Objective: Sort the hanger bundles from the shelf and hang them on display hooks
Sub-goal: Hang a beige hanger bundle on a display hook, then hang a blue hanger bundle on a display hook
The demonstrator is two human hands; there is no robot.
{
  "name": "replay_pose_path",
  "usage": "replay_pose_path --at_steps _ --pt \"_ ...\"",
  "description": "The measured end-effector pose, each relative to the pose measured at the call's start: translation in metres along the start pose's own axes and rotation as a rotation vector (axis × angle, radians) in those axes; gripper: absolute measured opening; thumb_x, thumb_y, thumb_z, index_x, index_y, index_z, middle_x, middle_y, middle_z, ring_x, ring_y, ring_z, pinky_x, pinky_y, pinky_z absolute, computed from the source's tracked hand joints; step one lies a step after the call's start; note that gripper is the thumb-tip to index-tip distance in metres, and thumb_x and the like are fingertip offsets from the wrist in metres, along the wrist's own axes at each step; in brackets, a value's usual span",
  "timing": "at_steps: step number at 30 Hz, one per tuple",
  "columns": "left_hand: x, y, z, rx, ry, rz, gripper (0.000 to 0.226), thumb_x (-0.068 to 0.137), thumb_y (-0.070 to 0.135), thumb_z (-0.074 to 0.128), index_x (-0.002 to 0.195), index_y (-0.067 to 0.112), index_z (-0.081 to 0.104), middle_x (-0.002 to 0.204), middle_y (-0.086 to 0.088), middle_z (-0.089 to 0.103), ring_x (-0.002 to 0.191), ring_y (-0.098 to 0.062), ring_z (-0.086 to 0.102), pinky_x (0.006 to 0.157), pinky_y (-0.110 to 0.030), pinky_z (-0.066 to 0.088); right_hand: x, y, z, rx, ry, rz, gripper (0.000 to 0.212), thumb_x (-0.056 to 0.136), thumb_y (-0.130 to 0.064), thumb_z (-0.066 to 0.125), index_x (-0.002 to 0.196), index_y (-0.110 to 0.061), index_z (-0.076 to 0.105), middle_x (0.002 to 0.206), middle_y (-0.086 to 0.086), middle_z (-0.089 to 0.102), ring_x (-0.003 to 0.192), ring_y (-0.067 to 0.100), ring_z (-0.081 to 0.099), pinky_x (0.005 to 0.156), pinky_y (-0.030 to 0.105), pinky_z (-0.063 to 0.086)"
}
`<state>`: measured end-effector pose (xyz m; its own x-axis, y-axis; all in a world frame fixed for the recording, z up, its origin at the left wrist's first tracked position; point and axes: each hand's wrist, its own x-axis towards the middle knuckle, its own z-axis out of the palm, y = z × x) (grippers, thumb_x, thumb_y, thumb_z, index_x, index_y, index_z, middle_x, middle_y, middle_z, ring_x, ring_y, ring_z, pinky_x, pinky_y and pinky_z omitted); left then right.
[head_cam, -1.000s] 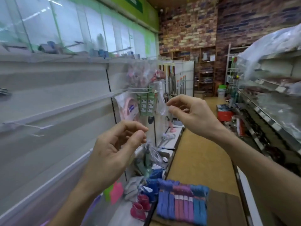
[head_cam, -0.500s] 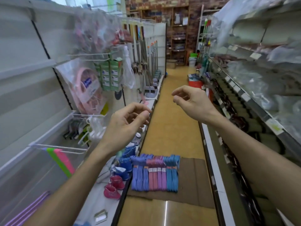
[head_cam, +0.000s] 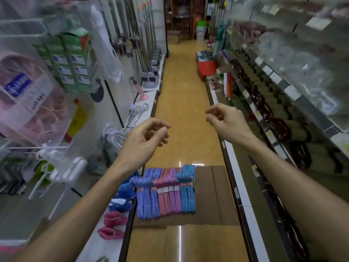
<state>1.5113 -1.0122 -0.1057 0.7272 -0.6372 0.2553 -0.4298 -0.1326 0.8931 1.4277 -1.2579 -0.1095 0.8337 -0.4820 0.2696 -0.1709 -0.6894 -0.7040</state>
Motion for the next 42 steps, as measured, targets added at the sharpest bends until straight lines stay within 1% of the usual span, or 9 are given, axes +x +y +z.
replay_pose_path --at_steps 5,9,17,22,25,29,35,39,42 --pt "0.044 -0.074 0.027 -0.002 -0.029 -0.098 0.014 0.098 0.016 0.055 0.106 0.017 0.066 0.089 -0.004 0.070 0.083 -0.017 0.070 0.079 -0.042 0.060 0.039 0.082 0.051 0.032 -0.036 0.124 0.021 0.098 -0.024 0.058 0.116 -0.020 0.067 0.091 -0.012 0.065 0.087 0.000 0.062 0.065 0.012 0.044" --pt "0.068 -0.148 0.054 0.000 -0.043 -0.173 0.015 0.098 0.013 0.055 0.106 0.018 0.066 0.088 -0.006 0.070 0.083 -0.017 0.070 0.078 -0.034 0.060 0.059 0.157 0.103 0.045 -0.067 0.207 0.018 0.097 -0.024 0.057 0.113 -0.024 0.065 0.090 -0.012 0.065 0.085 0.002 0.062 0.062 0.015 0.045" --pt "0.096 -0.353 0.142 0.018 -0.015 -0.233 0.017 0.099 0.016 0.056 0.102 0.029 0.067 0.084 -0.003 0.071 0.076 -0.012 0.068 0.070 -0.022 0.054 0.075 0.330 0.238 0.056 -0.152 0.289 0.024 0.100 -0.018 0.054 0.123 -0.018 0.061 0.100 -0.002 0.066 0.088 0.003 0.060 0.065 0.014 0.043" --pt "0.078 -0.497 0.211 0.100 -0.071 -0.255 0.016 0.098 0.024 0.056 0.101 0.036 0.066 0.085 0.003 0.071 0.079 -0.013 0.070 0.072 -0.033 0.059 0.057 0.452 0.341 0.000 -0.179 0.302 0.023 0.100 -0.020 0.054 0.121 -0.019 0.062 0.094 -0.007 0.065 0.082 0.006 0.063 0.062 0.021 0.052" --pt "0.061 -0.578 0.247 0.159 -0.123 -0.249 0.013 0.098 0.025 0.056 0.103 0.032 0.065 0.083 0.004 0.070 0.079 -0.013 0.069 0.075 -0.044 0.057 0.040 0.526 0.406 -0.098 -0.206 0.274 0.021 0.099 -0.023 0.055 0.118 -0.023 0.062 0.092 -0.014 0.063 0.079 -0.001 0.060 0.061 0.015 0.049" --pt "0.045 -0.674 0.283 0.225 -0.150 -0.220 0.014 0.098 0.023 0.056 0.105 0.031 0.064 0.082 0.009 0.068 0.077 -0.009 0.068 0.073 -0.039 0.057 0.024 0.610 0.476 -0.091 -0.234 0.257 0.023 0.098 -0.020 0.053 0.118 -0.017 0.063 0.095 -0.011 0.065 0.082 0.003 0.062 0.073 0.033 0.059" --pt "0.040 -0.787 0.323 0.252 -0.140 -0.135 0.013 0.098 0.021 0.057 0.104 0.032 0.064 0.080 0.008 0.066 0.075 -0.010 0.067 0.071 -0.043 0.057 0.016 0.695 0.550 -0.081 -0.220 0.218 0.020 0.094 -0.018 0.051 0.109 -0.023 0.062 0.081 -0.008 0.069 0.073 0.014 0.068 0.068 0.043 0.060" --pt "0.040 -0.827 0.342 0.286 -0.123 -0.084 0.013 0.097 0.022 0.058 0.105 0.030 0.064 0.085 0.014 0.066 0.081 -0.006 0.065 0.071 -0.028 0.054 0.009 0.723 0.579 -0.089 -0.196 0.188 0.012 0.092 -0.016 0.054 0.092 -0.027 0.058 0.080 -0.012 0.065 0.076 0.007 0.065 0.069 0.037 0.058" --pt "0.050 -0.835 0.350 0.398 -0.080 0.018 0.021 0.096 0.018 0.059 0.116 0.026 0.062 0.109 0.012 0.061 0.103 -0.006 0.059 0.086 -0.016 0.045 -0.010 0.737 0.596 0.002 -0.220 0.341 0.015 0.088 -0.036 0.065 0.080 -0.027 0.056 0.073 -0.006 0.066 0.071 0.011 0.064 0.060 0.034 0.051"
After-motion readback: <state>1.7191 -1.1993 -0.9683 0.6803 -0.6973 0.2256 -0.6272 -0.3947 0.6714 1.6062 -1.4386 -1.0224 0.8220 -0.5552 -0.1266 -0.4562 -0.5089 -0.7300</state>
